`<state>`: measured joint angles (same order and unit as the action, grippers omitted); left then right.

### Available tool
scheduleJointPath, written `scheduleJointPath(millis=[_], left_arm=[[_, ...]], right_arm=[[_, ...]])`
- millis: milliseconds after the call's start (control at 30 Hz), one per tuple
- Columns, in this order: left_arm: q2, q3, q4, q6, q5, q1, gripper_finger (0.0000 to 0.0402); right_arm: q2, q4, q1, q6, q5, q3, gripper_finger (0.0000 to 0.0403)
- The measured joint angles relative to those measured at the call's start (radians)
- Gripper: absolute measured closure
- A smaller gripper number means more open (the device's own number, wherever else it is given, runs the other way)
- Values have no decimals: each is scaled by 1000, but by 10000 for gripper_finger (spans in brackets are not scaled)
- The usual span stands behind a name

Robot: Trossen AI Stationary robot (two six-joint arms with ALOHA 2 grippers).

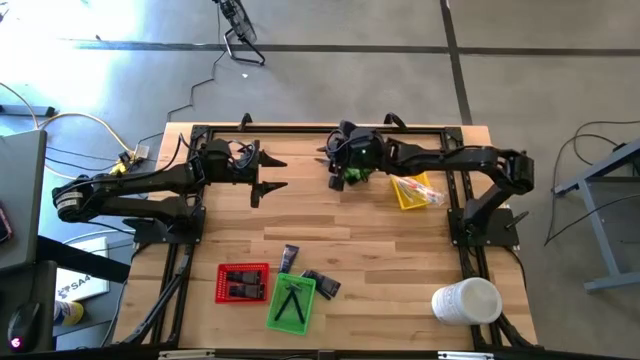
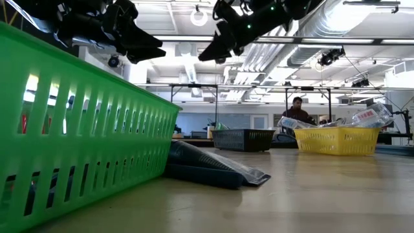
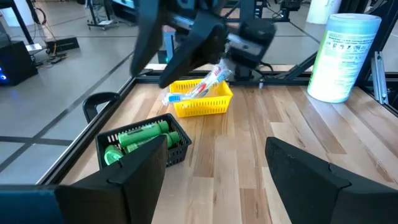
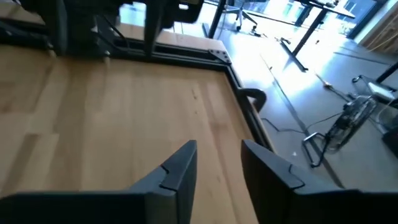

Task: Pick & Place Travel size toiletries
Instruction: Put the shave cream into the red bin

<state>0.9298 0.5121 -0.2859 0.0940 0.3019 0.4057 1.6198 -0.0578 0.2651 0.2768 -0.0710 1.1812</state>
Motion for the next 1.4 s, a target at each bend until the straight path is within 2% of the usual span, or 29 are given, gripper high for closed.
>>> scheduleJointPath(millis=[133,400,533,800,1033,1167,1233,1400], left_arm=[[0,0,0,0,0,0,135],[0,0,0,0,0,0,135],[0,0,0,0,0,0,135],[0,0,1,1,0,0,135],[0,0,2,3,0,0,135],[0,0,2,3,0,0,135],[0,0,2,3,0,0,135],[0,0,6,3,0,0,135]], right_arm=[[0,2,-18,-66,7,0,316],[1,1,-23,-178,107,0,375],[1,1,-24,-255,105,0,397],[-55,58,-23,-304,102,0,400],[-175,319,-32,-308,88,0,400],[-218,426,-57,-320,11,0,400],[-243,444,-68,-335,-27,-19,400],[-332,388,-76,-396,-34,-153,401]])
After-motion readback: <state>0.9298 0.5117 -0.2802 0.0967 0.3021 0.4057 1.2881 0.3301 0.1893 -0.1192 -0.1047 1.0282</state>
